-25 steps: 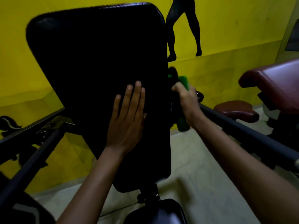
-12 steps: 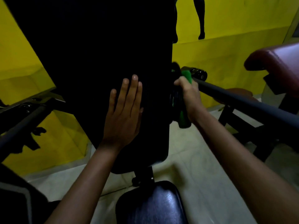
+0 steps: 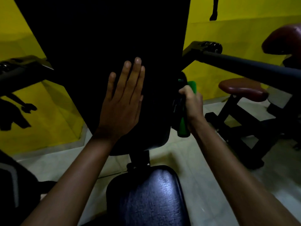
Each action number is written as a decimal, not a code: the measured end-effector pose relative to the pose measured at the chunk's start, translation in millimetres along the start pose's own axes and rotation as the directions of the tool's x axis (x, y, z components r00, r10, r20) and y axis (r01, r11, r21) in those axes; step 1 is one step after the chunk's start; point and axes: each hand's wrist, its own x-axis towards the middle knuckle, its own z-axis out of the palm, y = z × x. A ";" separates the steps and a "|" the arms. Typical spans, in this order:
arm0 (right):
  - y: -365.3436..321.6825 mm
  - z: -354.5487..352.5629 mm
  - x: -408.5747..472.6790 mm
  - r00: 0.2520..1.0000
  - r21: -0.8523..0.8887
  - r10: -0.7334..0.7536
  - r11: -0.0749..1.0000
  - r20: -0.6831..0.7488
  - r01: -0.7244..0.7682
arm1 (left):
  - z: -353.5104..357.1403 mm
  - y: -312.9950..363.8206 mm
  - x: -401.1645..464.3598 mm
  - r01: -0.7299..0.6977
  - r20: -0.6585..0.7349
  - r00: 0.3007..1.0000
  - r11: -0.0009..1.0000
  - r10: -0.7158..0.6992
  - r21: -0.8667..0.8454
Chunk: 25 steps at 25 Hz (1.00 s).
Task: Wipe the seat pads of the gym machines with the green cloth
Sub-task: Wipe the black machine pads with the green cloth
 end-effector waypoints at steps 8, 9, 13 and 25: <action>83.7 -20.0 -16.6 0.964 -0.094 0.264 0.961 0.020 -0.261 | 33.3 20.9 -56.4 0.007 0.042 0.999 1.000 -0.005 -0.029; 74.7 -18.0 -7.7 0.980 -0.083 0.200 0.977 0.020 -0.198 | 35.2 23.1 -58.2 0.013 0.034 0.999 0.999 -0.012 -0.031; 85.7 -18.0 -4.2 0.984 -0.050 0.178 0.983 -0.002 -0.178 | 43.9 32.8 -68.8 0.065 0.036 0.997 0.997 -0.063 -0.042; 133.2 -30.1 -32.8 0.682 0.238 0.711 0.642 0.171 -0.729 | 25.0 22.7 -95.4 0.040 0.189 0.981 0.999 -0.033 -0.033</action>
